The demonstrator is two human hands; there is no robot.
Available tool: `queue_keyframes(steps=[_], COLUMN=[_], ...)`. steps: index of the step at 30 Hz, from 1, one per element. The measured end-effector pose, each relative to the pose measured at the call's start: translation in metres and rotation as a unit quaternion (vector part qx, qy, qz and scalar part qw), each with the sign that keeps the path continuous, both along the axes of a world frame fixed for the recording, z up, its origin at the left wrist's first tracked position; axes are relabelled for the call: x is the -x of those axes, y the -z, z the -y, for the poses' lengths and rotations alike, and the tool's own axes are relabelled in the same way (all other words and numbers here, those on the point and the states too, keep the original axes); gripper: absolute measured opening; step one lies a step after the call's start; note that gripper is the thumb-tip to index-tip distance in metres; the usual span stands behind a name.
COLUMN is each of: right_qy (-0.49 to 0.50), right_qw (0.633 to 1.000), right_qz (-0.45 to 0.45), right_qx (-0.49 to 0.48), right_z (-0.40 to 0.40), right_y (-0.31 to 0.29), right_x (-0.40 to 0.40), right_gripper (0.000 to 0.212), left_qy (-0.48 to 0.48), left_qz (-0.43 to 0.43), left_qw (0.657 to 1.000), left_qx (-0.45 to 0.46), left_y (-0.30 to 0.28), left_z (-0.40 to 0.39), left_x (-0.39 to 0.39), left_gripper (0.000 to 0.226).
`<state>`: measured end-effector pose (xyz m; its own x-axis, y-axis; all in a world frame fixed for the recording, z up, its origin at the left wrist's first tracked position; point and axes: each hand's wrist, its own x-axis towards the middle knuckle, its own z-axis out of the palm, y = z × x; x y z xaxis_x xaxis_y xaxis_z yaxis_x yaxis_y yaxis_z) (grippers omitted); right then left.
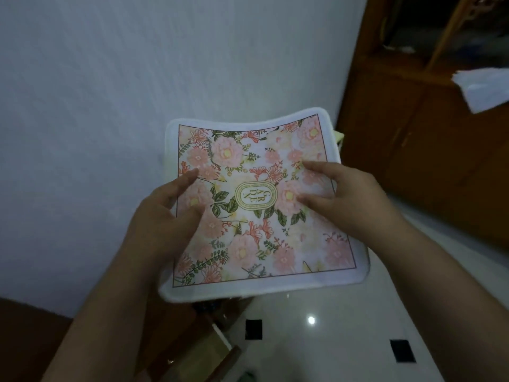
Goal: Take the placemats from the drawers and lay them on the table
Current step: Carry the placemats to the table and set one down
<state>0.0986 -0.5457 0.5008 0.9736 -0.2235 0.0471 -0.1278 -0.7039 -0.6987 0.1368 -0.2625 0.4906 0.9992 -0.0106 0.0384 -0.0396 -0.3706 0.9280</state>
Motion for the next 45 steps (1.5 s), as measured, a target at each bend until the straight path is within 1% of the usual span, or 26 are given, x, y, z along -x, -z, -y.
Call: queue_keyframes(steps=[3,7,11,15,21,25,30,35,38,40,45], right_qy=[0.09,0.194,0.288,0.402,0.557,0.644,0.723,0.785,0.815,0.831,0.87], right_qw=[0.996,0.981,0.957,0.915,0.828,0.763,0.689,0.619,0.578,0.556,0.49], right_qz=[-0.01,-0.013,-0.014,-0.027,-0.037,-0.035,-0.014,-0.001,0.005,0.011,0.06], right_qx=[-0.015,-0.027,-0.014,-0.023,-0.038,-0.041,-0.049,-0.034,-0.021,-0.01,-0.007], right_z=[0.011,0.01,0.001,-0.004,-0.023,-0.052,-0.105,-0.17,-0.212,-0.237,-0.291], right_y=[0.006,0.009,0.018,0.023,0.027,0.024,0.019,0.012,0.006,0.001,0.0], right_x=[0.022,0.054,0.09,0.15,0.266,0.356,0.462,0.557,0.607,0.635,0.689], right_gripper=[0.064,0.062,0.065,0.064,0.062,0.063,0.063,0.063,0.06,0.056,0.048], left_qy=[0.08,0.198,0.303,0.409,0.56,0.644,0.728,0.803,0.842,0.862,0.898], left_qz=[0.024,0.039,0.054,0.059,0.067,0.045,-0.002,-0.025,-0.015,-0.005,-0.028], left_qw=[0.996,0.977,0.949,0.909,0.824,0.763,0.685,0.595,0.538,0.507,0.439], left_qx=[-0.04,-0.061,-0.07,-0.058,-0.049,-0.039,-0.026,0.002,0.01,0.018,0.023], left_y=[0.008,0.014,0.02,0.029,0.038,0.037,0.033,0.027,0.02,0.013,0.001], left_z=[0.022,0.043,0.069,0.108,0.175,0.205,0.224,0.225,0.216,0.208,0.185], left_x=[-0.027,-0.053,-0.059,-0.042,0.028,0.106,0.213,0.322,0.383,0.421,0.496], left_gripper=[0.052,0.054,0.054,0.054,0.054,0.053,0.052,0.053,0.054,0.053,0.053])
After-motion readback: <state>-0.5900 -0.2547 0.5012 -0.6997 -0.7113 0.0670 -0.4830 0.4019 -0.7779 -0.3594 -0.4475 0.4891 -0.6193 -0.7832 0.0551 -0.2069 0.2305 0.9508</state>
